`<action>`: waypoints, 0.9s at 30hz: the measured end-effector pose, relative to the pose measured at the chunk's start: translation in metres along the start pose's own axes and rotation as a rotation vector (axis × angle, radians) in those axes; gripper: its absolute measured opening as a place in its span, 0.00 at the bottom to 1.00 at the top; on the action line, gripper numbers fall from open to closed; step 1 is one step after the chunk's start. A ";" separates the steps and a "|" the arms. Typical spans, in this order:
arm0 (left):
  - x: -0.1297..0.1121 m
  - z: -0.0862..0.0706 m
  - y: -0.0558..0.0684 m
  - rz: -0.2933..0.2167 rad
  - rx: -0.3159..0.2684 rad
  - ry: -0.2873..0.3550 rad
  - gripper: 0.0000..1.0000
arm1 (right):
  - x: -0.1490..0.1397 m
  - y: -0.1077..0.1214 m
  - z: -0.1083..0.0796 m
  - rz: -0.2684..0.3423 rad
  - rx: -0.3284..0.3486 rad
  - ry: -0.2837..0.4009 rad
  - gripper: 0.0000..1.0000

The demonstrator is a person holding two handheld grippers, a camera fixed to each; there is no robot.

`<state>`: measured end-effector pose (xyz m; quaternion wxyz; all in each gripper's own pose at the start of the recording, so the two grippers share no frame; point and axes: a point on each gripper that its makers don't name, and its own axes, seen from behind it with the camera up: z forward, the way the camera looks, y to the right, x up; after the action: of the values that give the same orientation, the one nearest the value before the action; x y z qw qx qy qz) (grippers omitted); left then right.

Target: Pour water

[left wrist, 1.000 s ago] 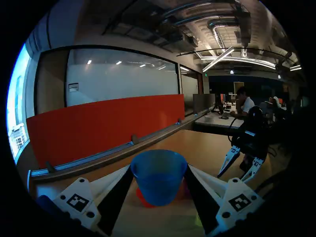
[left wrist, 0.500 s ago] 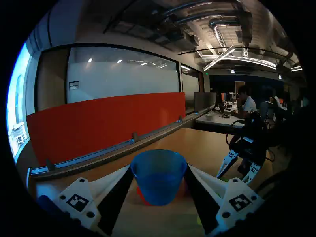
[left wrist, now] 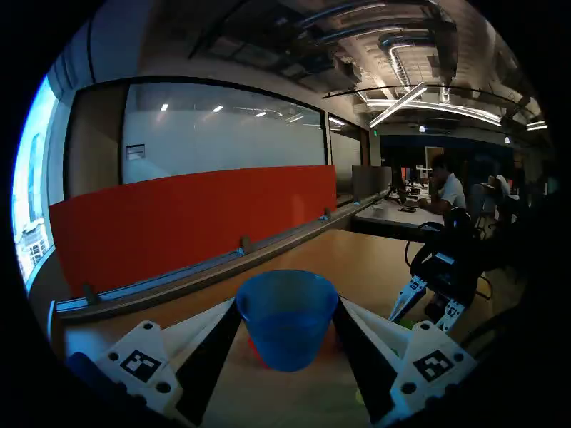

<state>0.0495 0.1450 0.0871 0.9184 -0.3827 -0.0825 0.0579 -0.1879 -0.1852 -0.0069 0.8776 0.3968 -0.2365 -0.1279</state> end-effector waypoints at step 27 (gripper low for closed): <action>-0.004 -0.007 0.006 -0.021 0.011 0.018 0.87 | 0.092 -0.002 -0.042 0.011 -0.013 0.194 0.91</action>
<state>0.0471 0.1437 0.0775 0.9216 -0.3775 -0.0777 0.0454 -0.0875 -0.1976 -0.0035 0.8996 0.4004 -0.1518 -0.0855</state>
